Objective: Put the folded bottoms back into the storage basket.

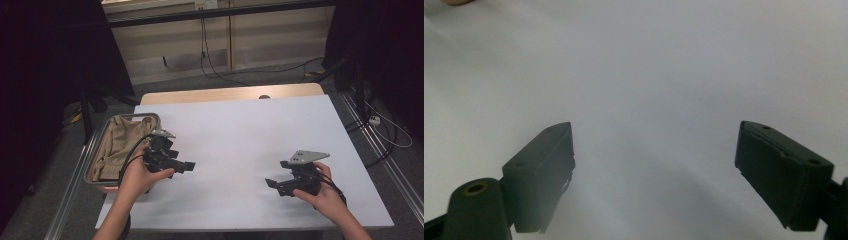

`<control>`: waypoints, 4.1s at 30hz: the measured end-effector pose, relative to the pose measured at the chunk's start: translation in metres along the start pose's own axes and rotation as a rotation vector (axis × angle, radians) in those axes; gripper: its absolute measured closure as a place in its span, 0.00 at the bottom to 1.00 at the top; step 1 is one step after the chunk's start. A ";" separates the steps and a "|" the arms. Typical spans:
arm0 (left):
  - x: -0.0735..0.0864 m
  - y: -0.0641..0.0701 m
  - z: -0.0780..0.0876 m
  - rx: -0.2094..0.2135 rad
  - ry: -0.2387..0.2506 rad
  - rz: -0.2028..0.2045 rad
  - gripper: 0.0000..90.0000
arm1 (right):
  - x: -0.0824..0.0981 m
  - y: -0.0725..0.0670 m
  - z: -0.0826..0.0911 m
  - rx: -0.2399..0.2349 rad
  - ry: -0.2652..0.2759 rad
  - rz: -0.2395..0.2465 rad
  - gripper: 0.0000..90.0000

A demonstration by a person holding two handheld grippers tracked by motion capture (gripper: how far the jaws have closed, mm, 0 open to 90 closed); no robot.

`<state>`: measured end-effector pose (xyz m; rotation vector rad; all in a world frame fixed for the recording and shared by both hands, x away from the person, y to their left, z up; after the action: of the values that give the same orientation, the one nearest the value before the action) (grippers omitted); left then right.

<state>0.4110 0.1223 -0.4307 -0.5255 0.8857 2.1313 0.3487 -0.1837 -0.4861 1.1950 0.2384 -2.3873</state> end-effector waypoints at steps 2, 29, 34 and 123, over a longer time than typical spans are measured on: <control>0.003 0.001 -0.003 0.008 0.005 -0.006 0.17 | 0.001 0.000 0.000 0.000 -0.001 0.004 0.17; 0.043 -0.003 -0.020 0.029 0.008 -0.021 0.16 | 0.014 0.008 0.007 0.018 -0.020 0.009 0.17; 0.047 -0.003 -0.020 0.038 0.021 -0.027 0.16 | 0.015 0.007 0.008 0.013 -0.021 0.013 0.17; 0.082 0.000 -0.014 0.087 0.041 -0.151 0.09 | 0.038 0.031 0.022 0.054 -0.041 0.005 0.17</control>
<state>0.3608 0.1516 -0.4899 -0.5750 0.9278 1.9431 0.3273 -0.2310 -0.5015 1.1671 0.1587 -2.4255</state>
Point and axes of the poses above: each handheld gripper's, and its own axes: z roughly backward along the jaws, x roughly out of its underside, y roughly to its right, the point moved 8 cm from there along -z, roughly forward along the jaws, and after that the axes turned 15 degrees about x, right-handed, at the moved point
